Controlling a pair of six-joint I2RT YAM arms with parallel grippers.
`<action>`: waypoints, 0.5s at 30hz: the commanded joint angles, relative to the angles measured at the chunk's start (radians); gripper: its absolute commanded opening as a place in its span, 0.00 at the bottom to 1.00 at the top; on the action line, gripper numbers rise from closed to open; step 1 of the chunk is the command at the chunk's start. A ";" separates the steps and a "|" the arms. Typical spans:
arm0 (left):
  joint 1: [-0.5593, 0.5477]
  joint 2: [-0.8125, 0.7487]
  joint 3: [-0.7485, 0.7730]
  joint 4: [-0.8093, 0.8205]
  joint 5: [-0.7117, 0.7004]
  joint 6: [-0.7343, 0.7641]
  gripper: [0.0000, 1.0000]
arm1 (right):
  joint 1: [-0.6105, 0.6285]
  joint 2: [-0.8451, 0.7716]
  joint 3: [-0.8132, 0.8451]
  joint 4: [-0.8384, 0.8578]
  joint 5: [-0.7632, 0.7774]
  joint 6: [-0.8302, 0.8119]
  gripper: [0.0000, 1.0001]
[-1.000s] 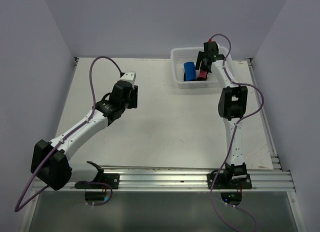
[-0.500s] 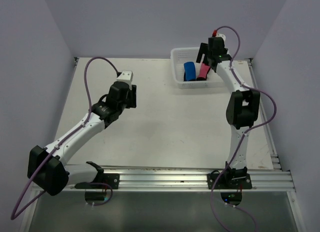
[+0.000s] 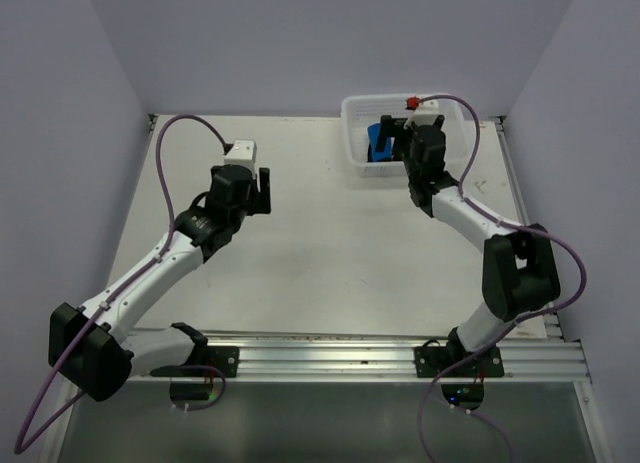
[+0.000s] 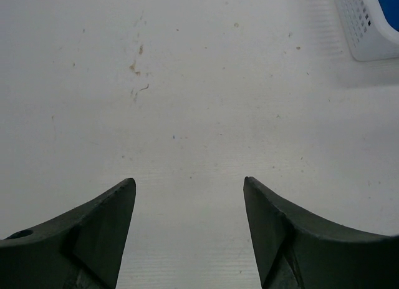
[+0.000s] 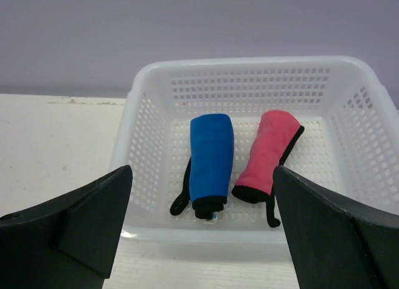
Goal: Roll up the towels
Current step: Place the rolled towel into the container
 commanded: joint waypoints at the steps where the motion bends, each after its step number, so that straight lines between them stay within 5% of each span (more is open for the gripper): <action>1: 0.009 -0.029 -0.004 0.033 -0.057 0.007 0.75 | 0.024 -0.148 -0.048 0.181 -0.057 -0.048 0.99; 8: 0.007 -0.060 -0.007 0.010 -0.228 -0.016 0.99 | 0.083 -0.351 0.010 -0.468 -0.123 0.122 0.99; 15: 0.007 -0.095 -0.024 0.004 -0.382 -0.040 1.00 | 0.113 -0.602 -0.156 -0.680 -0.147 0.231 0.99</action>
